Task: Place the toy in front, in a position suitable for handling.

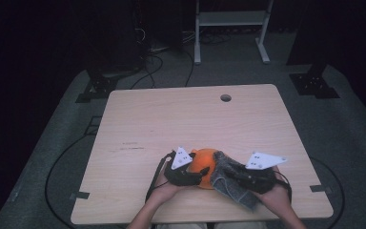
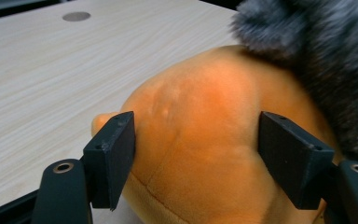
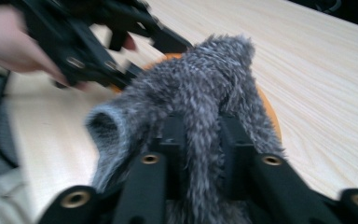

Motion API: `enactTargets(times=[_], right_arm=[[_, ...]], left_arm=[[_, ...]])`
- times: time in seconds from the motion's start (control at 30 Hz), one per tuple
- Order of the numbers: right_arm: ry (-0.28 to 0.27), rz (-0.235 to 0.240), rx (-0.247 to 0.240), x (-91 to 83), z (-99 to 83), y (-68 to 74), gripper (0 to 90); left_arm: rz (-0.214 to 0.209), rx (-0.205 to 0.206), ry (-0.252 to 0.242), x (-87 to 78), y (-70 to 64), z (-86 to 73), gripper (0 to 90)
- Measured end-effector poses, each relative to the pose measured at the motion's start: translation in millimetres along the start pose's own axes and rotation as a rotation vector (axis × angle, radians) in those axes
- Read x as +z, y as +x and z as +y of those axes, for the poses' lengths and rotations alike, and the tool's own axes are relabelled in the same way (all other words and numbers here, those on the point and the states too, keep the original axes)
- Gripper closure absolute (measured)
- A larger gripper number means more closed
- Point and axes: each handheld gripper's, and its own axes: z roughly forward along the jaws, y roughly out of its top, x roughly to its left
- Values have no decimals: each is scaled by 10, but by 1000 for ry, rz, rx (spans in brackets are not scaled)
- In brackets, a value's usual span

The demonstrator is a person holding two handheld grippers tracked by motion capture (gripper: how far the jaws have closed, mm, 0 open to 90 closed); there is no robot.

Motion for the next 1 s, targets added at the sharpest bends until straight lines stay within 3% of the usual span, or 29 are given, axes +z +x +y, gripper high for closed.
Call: enactTargets(times=[0.13, 0.17, 0.27, 0.33, 0.4, 0.5, 0.7, 0.77, 0.83, 0.9, 0.93, 1.0], right_arm=[[-24, -43, -25, 94, -12, 51, 539], [-31, -66, -43, 119, -13, 78, 516], [-24, -96, -73, 185, -29, 135, 546], [-19, -110, -75, 180, -44, 126, 645], [-16, -94, -37, 153, -63, 54, 727], [-4, -79, 4, 118, -90, -57, 762], [83, -172, 52, 26, -238, -261, 778], [87, -178, 61, 10, -251, -287, 778], [57, -165, 81, -45, -230, -305, 778], [0, -126, 79, -97, -152, -234, 777], [-40, -66, 43, -79, -64, -93, 774], [-36, -50, 28, -54, -43, -44, 773]], left_arm=[[-135, -13, 33, -90, 85, 39, 236], [-145, 7, 46, -87, 75, 32, 218], [-128, 66, 60, -82, 25, 24, 215], [-123, 70, 52, -79, 34, 23, 231], [-106, 74, 39, -69, 44, 9, 249], [-92, 64, 29, -60, 53, -4, 251], [-81, 69, 30, -49, 55, -10, 239], [-76, 63, 29, -50, 58, -17, 238], [-69, 53, 25, -41, 53, -23, 238], [-55, 52, 26, -24, 40, -16, 238], [-47, 50, 22, -3, 31, -10, 240], [-33, 39, 16, 25, 20, -5, 242]])
